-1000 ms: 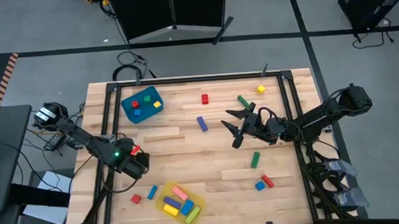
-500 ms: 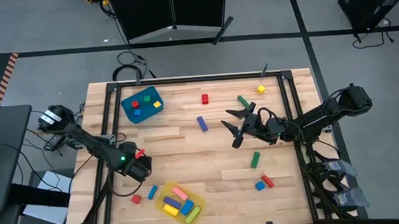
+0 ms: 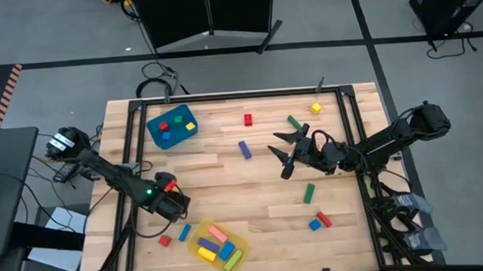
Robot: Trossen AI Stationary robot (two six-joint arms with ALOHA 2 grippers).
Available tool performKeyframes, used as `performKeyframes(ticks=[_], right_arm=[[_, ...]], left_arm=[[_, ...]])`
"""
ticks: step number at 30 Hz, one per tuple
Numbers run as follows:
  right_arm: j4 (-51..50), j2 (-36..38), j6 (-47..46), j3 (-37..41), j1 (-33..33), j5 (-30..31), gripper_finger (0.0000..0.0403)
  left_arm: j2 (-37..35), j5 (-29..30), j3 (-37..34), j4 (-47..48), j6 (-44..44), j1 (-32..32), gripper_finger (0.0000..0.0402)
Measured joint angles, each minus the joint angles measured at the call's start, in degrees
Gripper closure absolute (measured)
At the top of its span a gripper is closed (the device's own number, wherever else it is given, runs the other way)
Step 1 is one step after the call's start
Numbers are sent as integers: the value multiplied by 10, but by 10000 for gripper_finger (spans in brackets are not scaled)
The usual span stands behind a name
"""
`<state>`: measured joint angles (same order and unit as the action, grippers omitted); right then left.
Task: Sort blocks by size
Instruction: Put the large yellow block into the yellow bin, then put the small red game piece into the blue bin
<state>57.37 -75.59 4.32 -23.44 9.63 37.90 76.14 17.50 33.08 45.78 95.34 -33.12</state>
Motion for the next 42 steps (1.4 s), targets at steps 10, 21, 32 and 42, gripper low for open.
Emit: performKeyframes(ticks=[10,21,32,42], right_arm=[[5,0,-31,0,0,0,170],[5,-1,-48,0,3,0,173],[-1,-2,-47,0,4,0,178],[-62,-2,-93,-4,-1,11,177]], left_arm=[[0,63,110,-7,-295,0,270],[32,-116,179,-322,-738,-8,270],[134,-242,178,-357,-646,-14,264],[73,-148,178,-359,-678,-25,75]])
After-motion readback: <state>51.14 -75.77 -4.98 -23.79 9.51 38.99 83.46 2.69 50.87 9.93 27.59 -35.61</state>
